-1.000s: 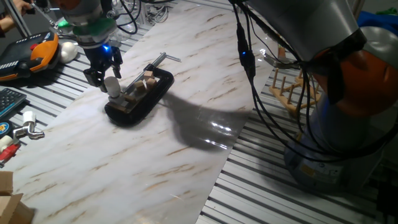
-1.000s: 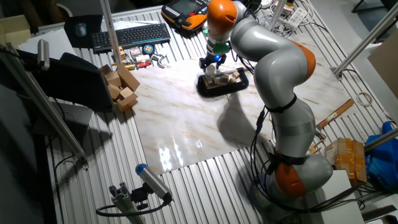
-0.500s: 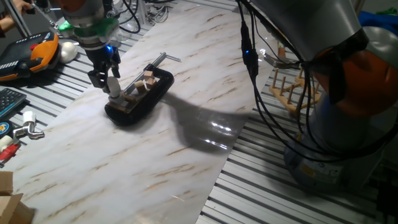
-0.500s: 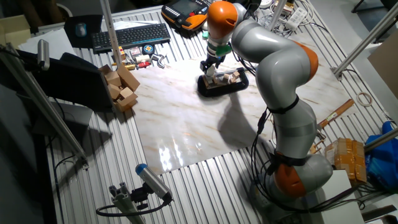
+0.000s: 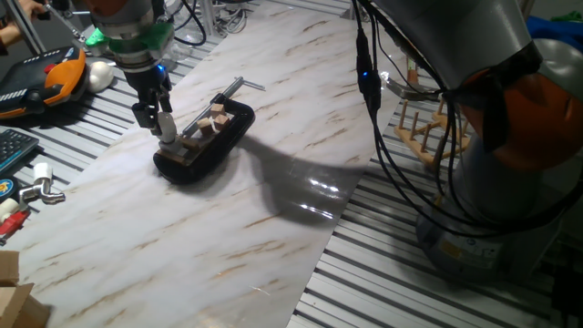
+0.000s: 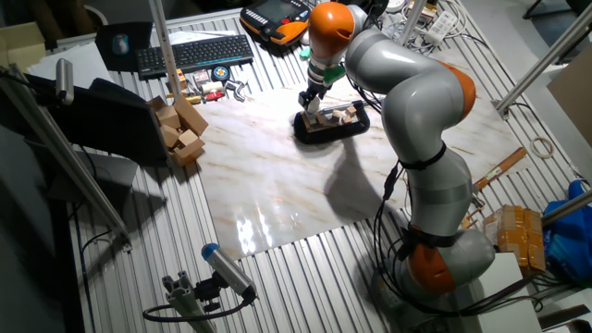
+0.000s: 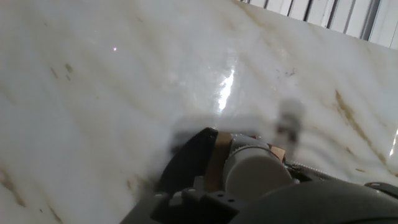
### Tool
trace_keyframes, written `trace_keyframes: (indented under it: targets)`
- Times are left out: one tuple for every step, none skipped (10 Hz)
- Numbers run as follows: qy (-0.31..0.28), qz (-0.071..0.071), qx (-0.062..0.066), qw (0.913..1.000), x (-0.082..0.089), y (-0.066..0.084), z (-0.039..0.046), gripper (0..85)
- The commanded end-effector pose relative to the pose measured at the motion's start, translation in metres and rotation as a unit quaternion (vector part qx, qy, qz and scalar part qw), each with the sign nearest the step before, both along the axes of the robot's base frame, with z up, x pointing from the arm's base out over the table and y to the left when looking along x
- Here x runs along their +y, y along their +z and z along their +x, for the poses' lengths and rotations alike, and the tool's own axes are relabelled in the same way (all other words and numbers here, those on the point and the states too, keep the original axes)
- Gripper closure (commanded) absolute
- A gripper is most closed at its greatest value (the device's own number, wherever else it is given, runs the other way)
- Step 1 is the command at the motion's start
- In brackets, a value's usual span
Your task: Install the light bulb by rotating it
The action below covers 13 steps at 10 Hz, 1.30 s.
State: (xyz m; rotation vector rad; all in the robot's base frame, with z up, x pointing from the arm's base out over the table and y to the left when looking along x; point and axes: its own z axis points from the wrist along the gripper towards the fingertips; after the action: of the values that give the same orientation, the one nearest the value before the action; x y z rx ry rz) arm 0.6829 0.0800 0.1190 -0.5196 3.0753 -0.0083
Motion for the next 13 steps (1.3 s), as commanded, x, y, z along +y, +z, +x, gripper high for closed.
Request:
trace_keyframes:
  targets:
    - [-0.001,0.001,0.000,1.0000,-0.0002,-0.0003,0.0000,17.0]
    - [-0.001,0.001,0.000,1.0000,-0.0005,-0.0009,-0.0001,34.0]
    - [-0.001,0.001,-0.001,1.0000,-0.0006,-0.0013,-0.0001,34.0]
    - [-0.001,0.001,-0.002,1.0000,-0.0006,-0.0014,-0.0001,34.0]
    - [-0.001,0.001,-0.002,1.0000,-0.0007,-0.0018,-0.0002,34.0]
    - [-0.001,0.001,-0.002,1.0000,-0.0008,-0.0020,-0.0003,34.0]
    - [-0.001,0.001,-0.002,1.0000,-0.0009,-0.0021,-0.0004,34.0]
    - [-0.001,0.001,-0.002,1.0000,-0.0009,-0.0020,-0.0004,34.0]
    - [-0.004,0.001,-0.002,1.0000,-0.0009,-0.0021,-0.0003,34.0]
    - [-0.008,0.001,-0.003,1.0000,-0.0011,-0.0022,-0.0002,34.0]
    - [-0.008,0.000,-0.003,1.0000,-0.0011,-0.0025,-0.0001,34.0]
    - [-0.009,0.000,-0.002,1.0000,-0.0011,-0.0028,-0.0001,34.0]
    - [-0.009,0.000,-0.001,1.0000,-0.0012,-0.0030,0.0000,34.0]
